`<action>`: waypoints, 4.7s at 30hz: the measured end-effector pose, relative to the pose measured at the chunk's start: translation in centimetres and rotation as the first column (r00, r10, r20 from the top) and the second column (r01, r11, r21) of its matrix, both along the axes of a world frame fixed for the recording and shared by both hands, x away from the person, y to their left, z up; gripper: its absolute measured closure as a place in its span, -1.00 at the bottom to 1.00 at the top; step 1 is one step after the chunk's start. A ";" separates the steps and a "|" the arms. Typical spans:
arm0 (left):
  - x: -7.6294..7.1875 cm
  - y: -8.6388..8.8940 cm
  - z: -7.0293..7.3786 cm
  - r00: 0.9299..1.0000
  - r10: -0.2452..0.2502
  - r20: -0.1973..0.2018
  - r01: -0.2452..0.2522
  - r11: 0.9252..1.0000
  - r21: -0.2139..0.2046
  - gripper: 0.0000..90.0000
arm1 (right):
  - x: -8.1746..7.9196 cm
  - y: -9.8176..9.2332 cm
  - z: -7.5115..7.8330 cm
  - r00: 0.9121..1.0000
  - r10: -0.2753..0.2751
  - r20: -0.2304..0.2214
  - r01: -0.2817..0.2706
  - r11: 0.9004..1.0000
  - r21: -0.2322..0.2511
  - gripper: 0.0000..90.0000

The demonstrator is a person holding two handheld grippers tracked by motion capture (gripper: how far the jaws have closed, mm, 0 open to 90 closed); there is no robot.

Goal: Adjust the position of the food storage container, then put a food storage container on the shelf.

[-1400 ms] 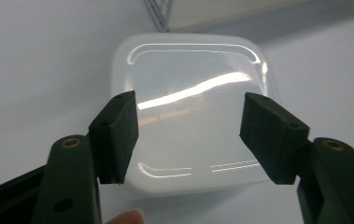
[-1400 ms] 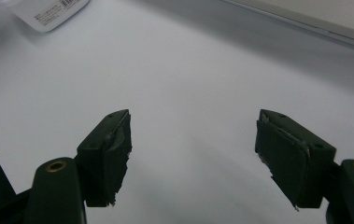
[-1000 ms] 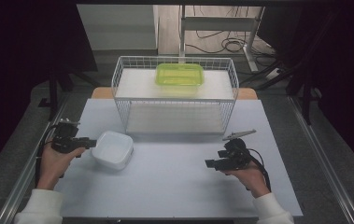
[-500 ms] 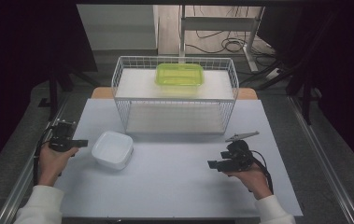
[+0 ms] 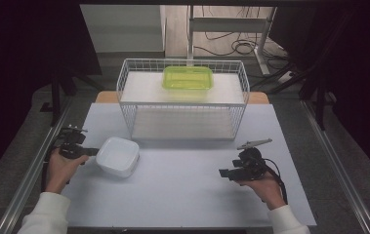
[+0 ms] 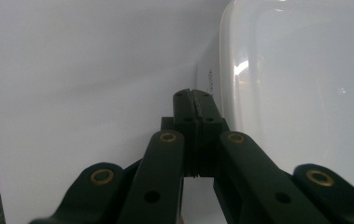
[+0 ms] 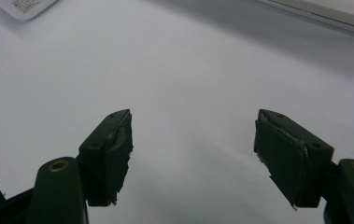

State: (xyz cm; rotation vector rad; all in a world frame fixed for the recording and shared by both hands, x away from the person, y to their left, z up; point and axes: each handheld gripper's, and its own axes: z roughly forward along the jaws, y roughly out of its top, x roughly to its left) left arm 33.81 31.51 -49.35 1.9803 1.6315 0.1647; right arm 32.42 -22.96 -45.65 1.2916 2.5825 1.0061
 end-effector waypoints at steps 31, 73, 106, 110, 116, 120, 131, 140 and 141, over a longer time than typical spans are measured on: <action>-0.6 -5.5 0.0 0.989 -0.144 -0.020 0.142 0.988 -0.067 0.99 | -0.1 1.0 -0.1 1.000 0.014 -0.010 -0.015 1.000 -0.020 -0.37; 0.2 -18.0 0.0 0.946 -0.324 -0.003 0.323 0.944 -0.065 0.99 | 0.0 1.3 -0.3 1.000 0.024 -0.012 -0.024 0.999 -0.029 -0.37; -1.9 -16.9 3.8 0.951 -0.287 0.118 0.295 0.953 -0.062 -0.15 | 0.3 -0.3 0.3 0.997 -0.072 0.016 0.071 0.996 0.055 -0.43; -2.3 -16.3 4.3 0.946 -0.299 0.123 0.309 0.949 -0.067 -0.26 | 0.6 -0.6 0.5 0.997 -0.078 0.008 0.077 0.994 0.083 -0.43; -2.8 -15.2 4.3 0.954 -0.276 0.119 0.289 0.951 -0.111 -0.30 | 0.8 -0.6 1.1 0.996 -0.083 0.018 0.081 0.992 0.098 -0.43; -3.0 -15.0 4.6 0.957 -0.264 0.123 0.280 0.949 -0.146 -0.31 | 0.7 -0.5 1.5 0.996 -0.081 0.031 0.077 0.991 0.108 -0.43; -2.8 -15.0 4.7 0.959 -0.249 0.131 0.274 0.936 -0.221 -0.33 | 0.9 -0.3 1.5 0.997 -0.074 -0.007 0.075 0.985 0.154 -0.43; -1.5 -15.2 4.0 0.966 -0.233 0.112 0.257 0.915 -0.311 -0.24 | 2.0 0.4 2.0 0.997 -0.067 -0.031 0.073 0.968 0.239 -0.29; -1.5 -15.3 3.9 0.966 -0.234 0.106 0.256 0.913 -0.318 -0.23 | 2.1 0.5 1.9 0.997 -0.074 -0.036 0.081 0.964 0.253 -0.25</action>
